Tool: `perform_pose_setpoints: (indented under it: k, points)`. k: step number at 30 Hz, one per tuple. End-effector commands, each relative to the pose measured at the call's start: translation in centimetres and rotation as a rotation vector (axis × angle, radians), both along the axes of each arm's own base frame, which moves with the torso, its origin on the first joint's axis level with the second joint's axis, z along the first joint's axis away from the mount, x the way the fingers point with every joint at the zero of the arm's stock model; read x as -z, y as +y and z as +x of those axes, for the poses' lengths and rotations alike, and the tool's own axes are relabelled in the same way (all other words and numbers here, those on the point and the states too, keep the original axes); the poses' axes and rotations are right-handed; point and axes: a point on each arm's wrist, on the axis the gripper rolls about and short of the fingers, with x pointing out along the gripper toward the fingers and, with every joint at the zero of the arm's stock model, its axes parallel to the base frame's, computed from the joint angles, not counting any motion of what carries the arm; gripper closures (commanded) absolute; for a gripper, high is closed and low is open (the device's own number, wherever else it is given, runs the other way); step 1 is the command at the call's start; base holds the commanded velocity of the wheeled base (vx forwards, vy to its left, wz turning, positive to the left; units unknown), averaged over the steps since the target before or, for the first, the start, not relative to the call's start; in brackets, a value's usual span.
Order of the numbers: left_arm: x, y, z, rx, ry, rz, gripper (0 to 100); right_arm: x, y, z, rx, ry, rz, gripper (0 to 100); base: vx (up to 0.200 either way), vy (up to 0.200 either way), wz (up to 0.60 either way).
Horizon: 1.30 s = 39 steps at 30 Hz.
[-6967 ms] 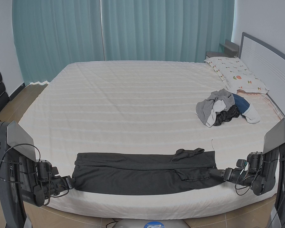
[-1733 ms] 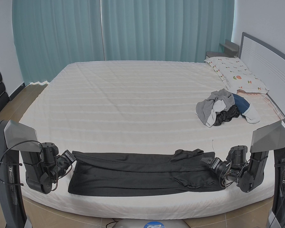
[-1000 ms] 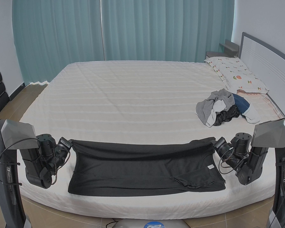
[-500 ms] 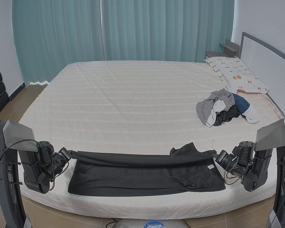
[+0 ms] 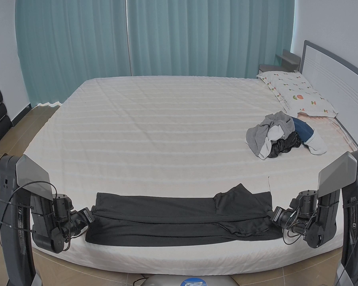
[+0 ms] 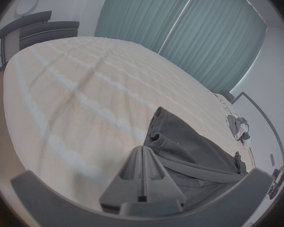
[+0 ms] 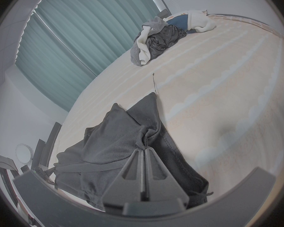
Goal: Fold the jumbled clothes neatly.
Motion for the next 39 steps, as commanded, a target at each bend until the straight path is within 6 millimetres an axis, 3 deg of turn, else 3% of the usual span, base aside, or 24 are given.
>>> perform_pose_setpoints:
  k: [1,2,6,10,17,24,32,33,39]
  points:
    - [0.7,0.0,-0.2,0.0,0.017,-0.001,100,0.5,0.0,-0.1,-0.001,0.013,-0.002,100,0.0,0.0,0.0]
    - [0.5,0.0,-0.2,-0.002,0.014,-0.007,0,0.5,0.1,-0.1,-0.003,0.012,0.0,0,0.0,0.0,0.0]
    - [0.5,0.0,-0.3,-0.005,0.016,-0.011,0,0.3,0.1,0.1,0.001,0.0,0.005,0,0.0,0.0,0.0]
    - [-1.9,1.0,-0.6,-0.045,-0.039,-0.041,0,-2.5,-0.5,0.3,0.033,-0.078,0.039,0,0.0,0.0,0.0]
    - [-3.9,1.5,1.7,-0.135,-0.167,-0.198,0,-3.6,-0.7,1.2,0.087,-0.119,0.125,0,0.0,0.0,0.0]
    - [-4.3,0.0,4.0,-0.087,-0.232,-0.23,0,-1.7,-0.2,2.5,0.094,-0.101,0.153,0,0.0,0.0,0.0]
    - [-3.7,-0.7,6.6,-0.068,-0.133,-0.225,0,-0.6,0.0,2.2,0.091,-0.056,0.16,0,0.0,0.0,0.0]
    - [-3.5,-0.7,7.7,-0.054,-0.113,-0.236,0,-0.3,0.3,2.0,0.085,-0.043,0.165,0,0.0,0.0,0.0]
    - [-2.8,-0.5,7.7,0.006,-0.058,-0.207,0,-0.1,0.3,2.1,0.091,-0.038,0.176,0,0.0,0.0,0.0]
